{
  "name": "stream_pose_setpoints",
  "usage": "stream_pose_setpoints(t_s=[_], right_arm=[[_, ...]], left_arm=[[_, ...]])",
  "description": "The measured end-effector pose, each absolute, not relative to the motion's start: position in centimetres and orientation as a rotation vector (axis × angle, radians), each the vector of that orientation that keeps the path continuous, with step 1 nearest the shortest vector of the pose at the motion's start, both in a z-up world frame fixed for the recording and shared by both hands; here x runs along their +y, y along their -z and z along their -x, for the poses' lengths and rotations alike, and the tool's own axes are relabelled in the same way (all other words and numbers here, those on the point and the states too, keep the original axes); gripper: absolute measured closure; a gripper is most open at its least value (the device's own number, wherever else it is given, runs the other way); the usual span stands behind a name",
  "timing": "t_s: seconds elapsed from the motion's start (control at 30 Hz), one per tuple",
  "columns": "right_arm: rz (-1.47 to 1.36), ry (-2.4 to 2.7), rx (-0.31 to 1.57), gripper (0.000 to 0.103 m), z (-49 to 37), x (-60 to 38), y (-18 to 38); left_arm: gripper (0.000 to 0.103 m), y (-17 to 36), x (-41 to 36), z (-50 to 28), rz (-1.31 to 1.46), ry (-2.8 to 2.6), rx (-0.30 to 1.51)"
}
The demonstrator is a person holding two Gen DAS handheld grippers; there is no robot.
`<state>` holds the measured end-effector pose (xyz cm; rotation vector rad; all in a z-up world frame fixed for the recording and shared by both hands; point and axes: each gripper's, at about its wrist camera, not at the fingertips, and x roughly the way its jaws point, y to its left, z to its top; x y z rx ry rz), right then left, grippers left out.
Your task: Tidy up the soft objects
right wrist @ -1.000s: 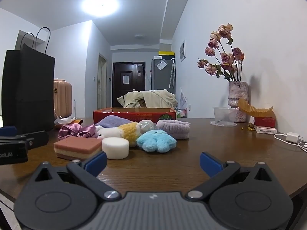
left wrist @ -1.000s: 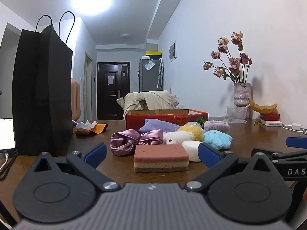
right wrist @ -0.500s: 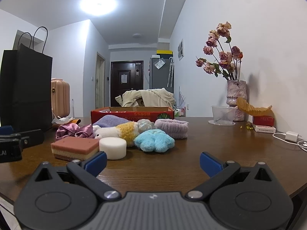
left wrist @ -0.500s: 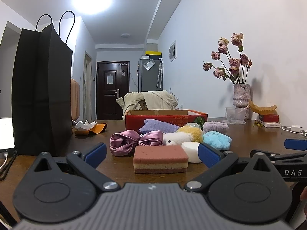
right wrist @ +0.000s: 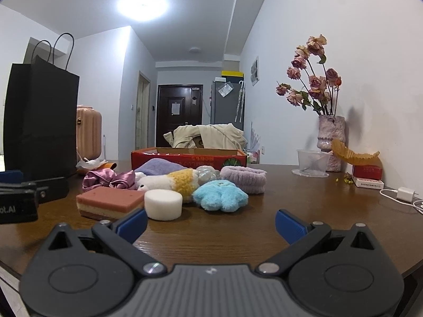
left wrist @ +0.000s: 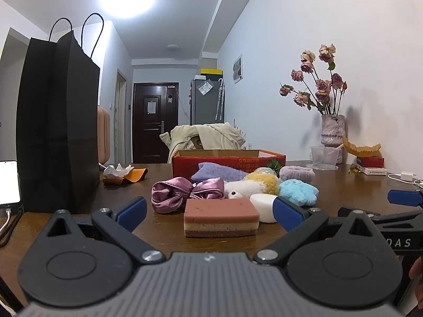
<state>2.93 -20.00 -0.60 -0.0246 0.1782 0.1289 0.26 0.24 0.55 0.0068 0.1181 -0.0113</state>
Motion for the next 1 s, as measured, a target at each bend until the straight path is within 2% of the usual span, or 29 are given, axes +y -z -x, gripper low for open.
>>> stream_pose_setpoints(t_s=[1.0], right_arm=[[0.015, -0.133, 0.182, 0.0, -2.94, -20.16, 0.49]], left_arm=[[0.0, -0.36, 0.6, -0.46, -0.005, -0.004, 0.152]])
